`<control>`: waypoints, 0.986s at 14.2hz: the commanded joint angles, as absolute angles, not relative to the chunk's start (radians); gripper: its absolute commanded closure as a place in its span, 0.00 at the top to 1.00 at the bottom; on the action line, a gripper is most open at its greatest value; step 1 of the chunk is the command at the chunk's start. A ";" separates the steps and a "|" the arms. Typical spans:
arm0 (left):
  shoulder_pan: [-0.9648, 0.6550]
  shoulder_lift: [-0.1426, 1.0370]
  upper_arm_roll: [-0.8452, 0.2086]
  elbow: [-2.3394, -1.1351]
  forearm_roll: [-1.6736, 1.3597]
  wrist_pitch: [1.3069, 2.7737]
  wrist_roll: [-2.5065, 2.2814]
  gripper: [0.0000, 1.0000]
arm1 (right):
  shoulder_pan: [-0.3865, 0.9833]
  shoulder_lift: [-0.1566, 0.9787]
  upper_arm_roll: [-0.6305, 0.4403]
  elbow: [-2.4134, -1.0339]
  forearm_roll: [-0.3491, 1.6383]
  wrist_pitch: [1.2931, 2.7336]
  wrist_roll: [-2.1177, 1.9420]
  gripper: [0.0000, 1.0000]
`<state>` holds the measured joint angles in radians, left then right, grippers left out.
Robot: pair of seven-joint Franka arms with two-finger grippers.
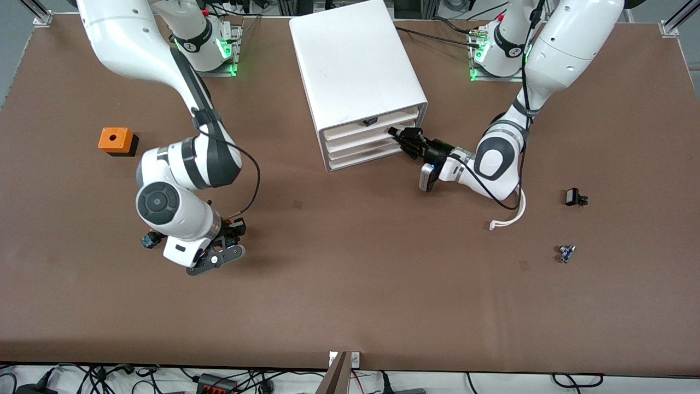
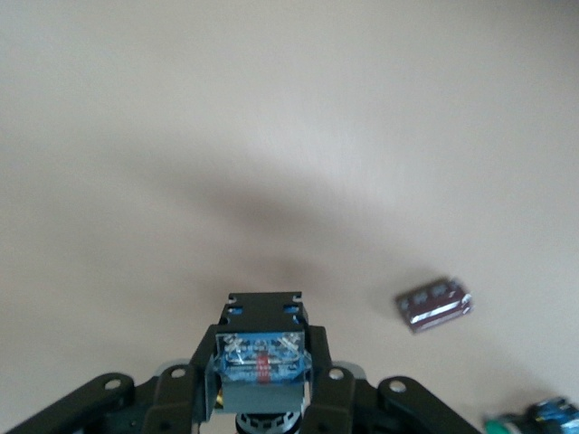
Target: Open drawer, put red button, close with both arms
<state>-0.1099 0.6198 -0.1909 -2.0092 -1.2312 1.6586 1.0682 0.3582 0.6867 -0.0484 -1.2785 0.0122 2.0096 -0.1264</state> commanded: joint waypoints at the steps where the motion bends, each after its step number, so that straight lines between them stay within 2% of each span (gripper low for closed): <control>1: -0.060 0.702 -0.184 -1.892 -1.189 1.671 1.060 0.02 | 0.387 0.703 -0.046 -1.177 0.020 1.973 -0.129 0.00; 4: -0.031 0.725 -0.183 -1.826 -1.155 1.671 0.983 0.02 | 0.416 0.703 -0.046 -1.152 0.098 1.962 -0.081 0.00; 5: -0.031 0.727 -0.183 -1.812 -1.155 1.671 0.967 0.06 | 0.422 0.703 -0.046 -1.147 0.098 1.953 -0.080 0.00; 6: -0.031 0.738 -0.183 -1.795 -1.143 1.671 0.950 0.47 | 0.437 0.701 -0.045 -1.137 0.101 1.944 -0.060 0.00; 7: -0.026 0.739 -0.180 -1.769 -1.123 1.667 0.939 0.98 | 0.460 0.701 -0.044 -1.128 0.101 1.944 -0.016 0.00; 11: 0.029 0.727 -0.167 -1.631 -1.022 1.571 0.719 1.00 | 0.607 0.701 -0.051 -1.085 0.100 1.936 0.191 0.00; 14: 0.051 0.701 -0.167 -1.531 -0.899 1.551 0.488 1.00 | 0.705 0.698 -0.055 -1.069 0.098 1.940 0.296 0.00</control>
<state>0.0441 0.7128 -0.1668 -1.6019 -0.9752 1.5783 0.6170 0.6567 0.6888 -0.0391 -1.1090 0.0899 1.9565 0.2397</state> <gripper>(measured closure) 0.119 0.595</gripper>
